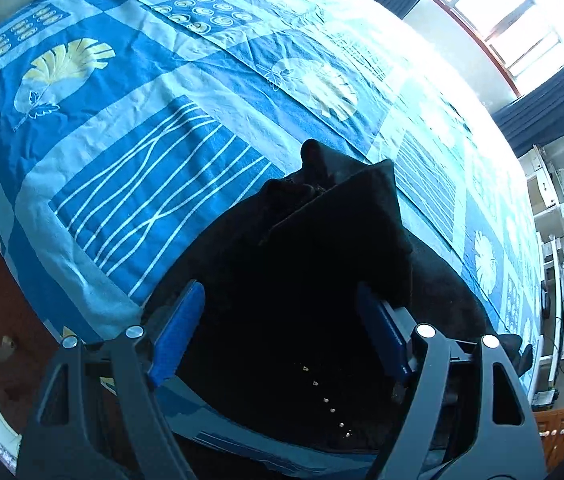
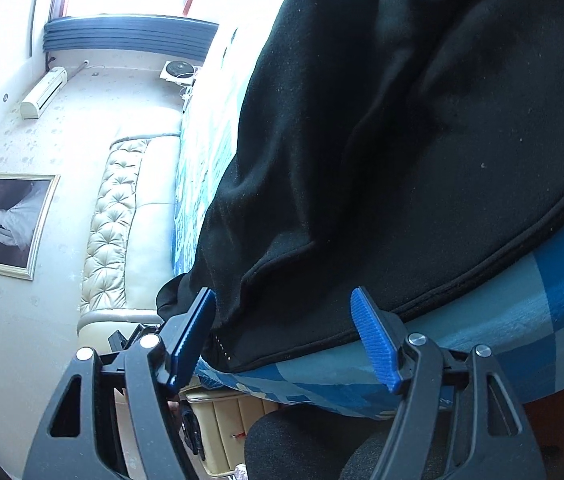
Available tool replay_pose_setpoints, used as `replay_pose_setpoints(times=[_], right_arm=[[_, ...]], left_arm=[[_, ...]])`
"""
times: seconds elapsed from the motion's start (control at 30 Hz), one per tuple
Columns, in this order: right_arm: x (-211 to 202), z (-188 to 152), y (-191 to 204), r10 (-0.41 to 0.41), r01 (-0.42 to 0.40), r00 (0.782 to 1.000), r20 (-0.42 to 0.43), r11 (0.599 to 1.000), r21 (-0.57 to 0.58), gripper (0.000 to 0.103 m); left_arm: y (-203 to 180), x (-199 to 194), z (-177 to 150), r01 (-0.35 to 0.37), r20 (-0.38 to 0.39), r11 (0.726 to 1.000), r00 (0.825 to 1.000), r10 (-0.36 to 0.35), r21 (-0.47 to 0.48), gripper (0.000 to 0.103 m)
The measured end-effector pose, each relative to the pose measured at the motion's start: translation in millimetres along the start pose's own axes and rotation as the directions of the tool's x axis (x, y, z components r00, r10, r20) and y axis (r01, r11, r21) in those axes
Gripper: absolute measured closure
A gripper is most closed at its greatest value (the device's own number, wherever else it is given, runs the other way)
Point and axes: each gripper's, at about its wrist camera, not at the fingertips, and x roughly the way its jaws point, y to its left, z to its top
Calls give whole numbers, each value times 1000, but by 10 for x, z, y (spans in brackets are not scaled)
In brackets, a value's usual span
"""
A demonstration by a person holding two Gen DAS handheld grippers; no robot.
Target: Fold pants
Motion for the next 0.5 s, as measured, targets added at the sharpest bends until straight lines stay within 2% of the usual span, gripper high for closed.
replay_pose_setpoints(times=[0.13, 0.27, 0.33, 0.4, 0.5], right_arm=[[66, 8, -3, 16, -17, 999, 30, 999, 30, 33], [159, -3, -38, 39, -40, 999, 19, 997, 62, 33], [139, -18, -48, 52, -53, 999, 10, 996, 73, 33], [117, 29, -39, 50, -50, 999, 3, 996, 70, 33], [115, 86, -1, 57, -57, 998, 3, 996, 71, 33]], left_arm=[[64, 120, 28, 12, -37, 998, 999, -14, -64, 22], [97, 182, -14, -62, -50, 992, 997, 57, -108, 20], [121, 88, -81, -68, -49, 988, 997, 62, -142, 20], [120, -22, -134, -89, -26, 987, 996, 86, -135, 19], [113, -59, -145, -177, 6, 979, 984, 178, -100, 13]])
